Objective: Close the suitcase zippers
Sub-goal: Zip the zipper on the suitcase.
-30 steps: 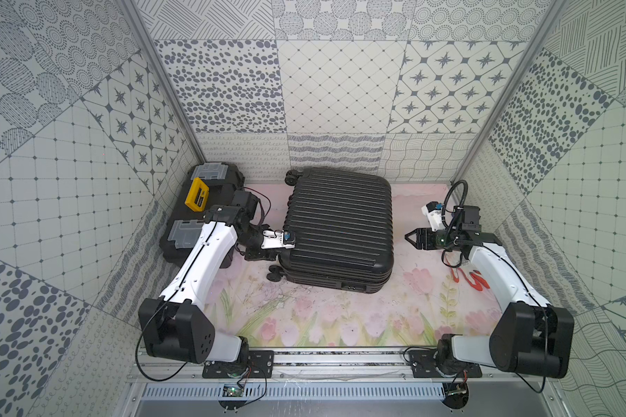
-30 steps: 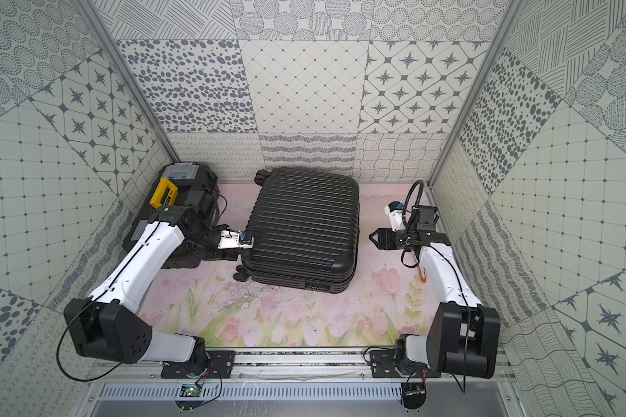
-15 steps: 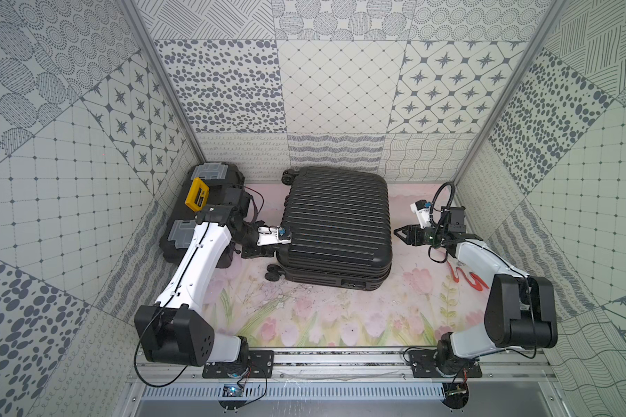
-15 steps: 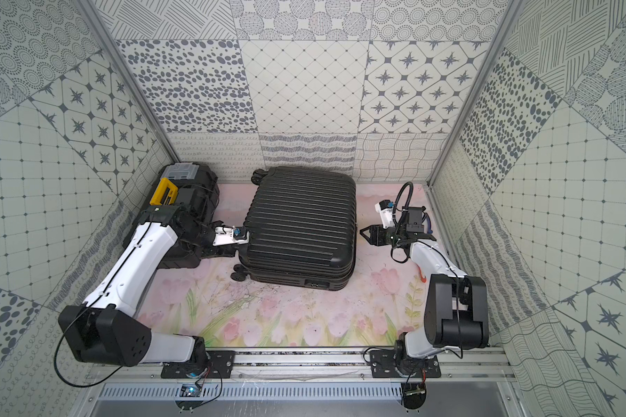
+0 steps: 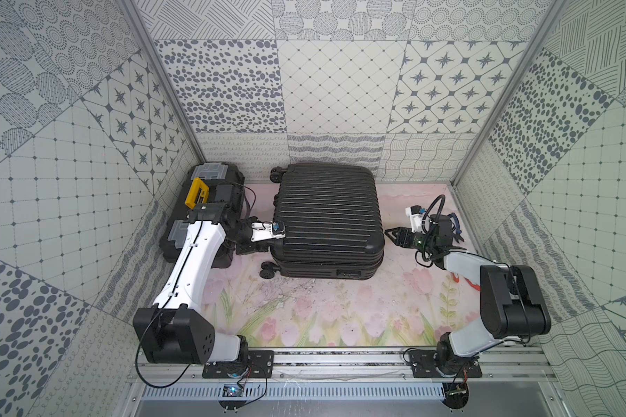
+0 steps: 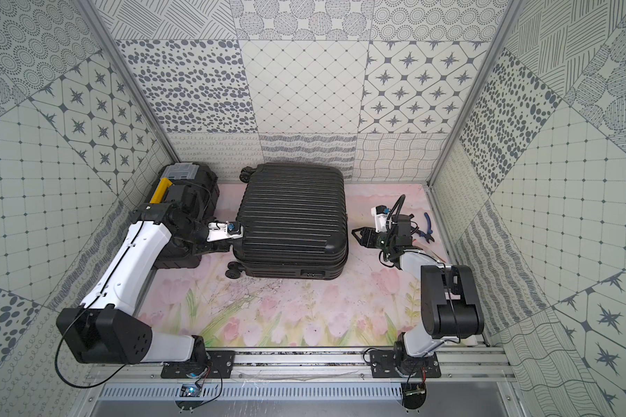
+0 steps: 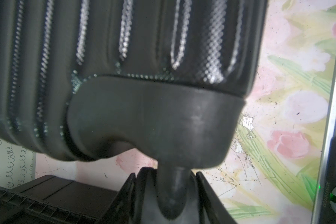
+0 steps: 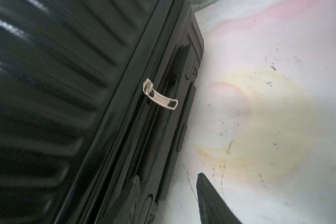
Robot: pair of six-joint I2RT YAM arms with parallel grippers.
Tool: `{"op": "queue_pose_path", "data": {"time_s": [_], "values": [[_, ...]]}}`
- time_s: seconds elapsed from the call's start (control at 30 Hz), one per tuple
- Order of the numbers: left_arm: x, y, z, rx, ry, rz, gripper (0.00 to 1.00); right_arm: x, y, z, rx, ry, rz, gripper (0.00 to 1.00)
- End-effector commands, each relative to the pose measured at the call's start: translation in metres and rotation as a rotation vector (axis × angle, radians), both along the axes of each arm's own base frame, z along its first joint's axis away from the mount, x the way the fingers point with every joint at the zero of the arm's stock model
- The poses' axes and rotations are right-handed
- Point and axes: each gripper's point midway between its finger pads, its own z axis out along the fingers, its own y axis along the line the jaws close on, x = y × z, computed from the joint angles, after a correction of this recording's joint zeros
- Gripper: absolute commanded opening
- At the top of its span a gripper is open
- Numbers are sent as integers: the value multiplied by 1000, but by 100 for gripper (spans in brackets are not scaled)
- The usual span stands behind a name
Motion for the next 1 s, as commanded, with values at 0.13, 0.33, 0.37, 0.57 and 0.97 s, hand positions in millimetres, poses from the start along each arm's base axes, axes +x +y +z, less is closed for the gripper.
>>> {"op": "queue_pose_path", "data": {"time_s": [0.13,0.33,0.37,0.57,0.97], "values": [[34,-2,21,-41,-157,19,15,41,11,-2,-17,-104,-48,46],[39,-2,20,-30,-180,-2,14,56,20,-14,-43,-151,-64,45],[40,-1,21,-26,-183,-6,14,58,22,-11,-38,-176,-67,45],[46,0,21,-6,-207,-24,12,72,27,0,-37,-257,-90,41],[56,-4,26,-18,-224,-49,6,88,36,6,-52,-325,-94,38]]}}
